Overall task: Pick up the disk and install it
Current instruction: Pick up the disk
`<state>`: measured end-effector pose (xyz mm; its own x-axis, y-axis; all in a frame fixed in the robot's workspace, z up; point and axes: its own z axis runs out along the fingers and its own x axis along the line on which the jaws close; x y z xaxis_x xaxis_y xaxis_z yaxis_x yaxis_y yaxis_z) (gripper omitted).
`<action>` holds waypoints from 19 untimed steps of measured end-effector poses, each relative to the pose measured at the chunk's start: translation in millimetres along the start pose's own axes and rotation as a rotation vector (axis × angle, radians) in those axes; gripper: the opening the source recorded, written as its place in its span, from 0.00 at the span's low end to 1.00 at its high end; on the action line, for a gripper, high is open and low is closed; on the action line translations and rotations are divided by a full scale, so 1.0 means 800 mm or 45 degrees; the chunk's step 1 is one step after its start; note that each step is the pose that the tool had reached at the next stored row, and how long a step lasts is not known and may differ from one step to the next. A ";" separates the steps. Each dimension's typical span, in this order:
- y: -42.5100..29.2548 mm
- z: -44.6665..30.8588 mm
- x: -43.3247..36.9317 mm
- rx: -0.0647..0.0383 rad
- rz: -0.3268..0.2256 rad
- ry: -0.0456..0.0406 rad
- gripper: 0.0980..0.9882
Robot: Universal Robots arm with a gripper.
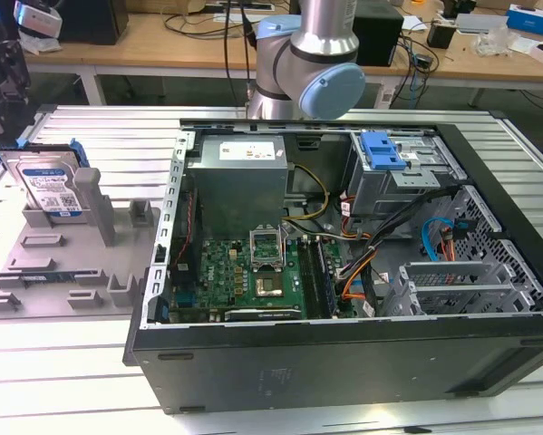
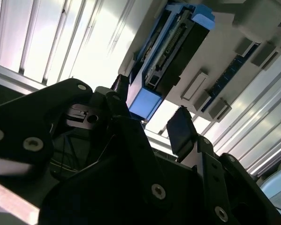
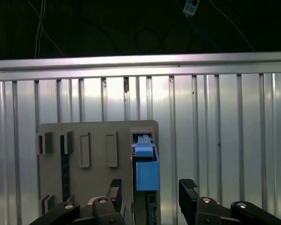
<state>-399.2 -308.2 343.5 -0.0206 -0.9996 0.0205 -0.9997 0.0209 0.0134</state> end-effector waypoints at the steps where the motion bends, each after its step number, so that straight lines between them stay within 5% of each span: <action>1: 0.0008 0.0009 0.000 0.000 -0.005 0.000 0.56; 19: 0.0048 0.0125 0.000 0.001 -0.050 0.001 0.56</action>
<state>-403.2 -308.2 333.6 0.0183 -0.9996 0.0205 -0.9997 -0.0180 0.0133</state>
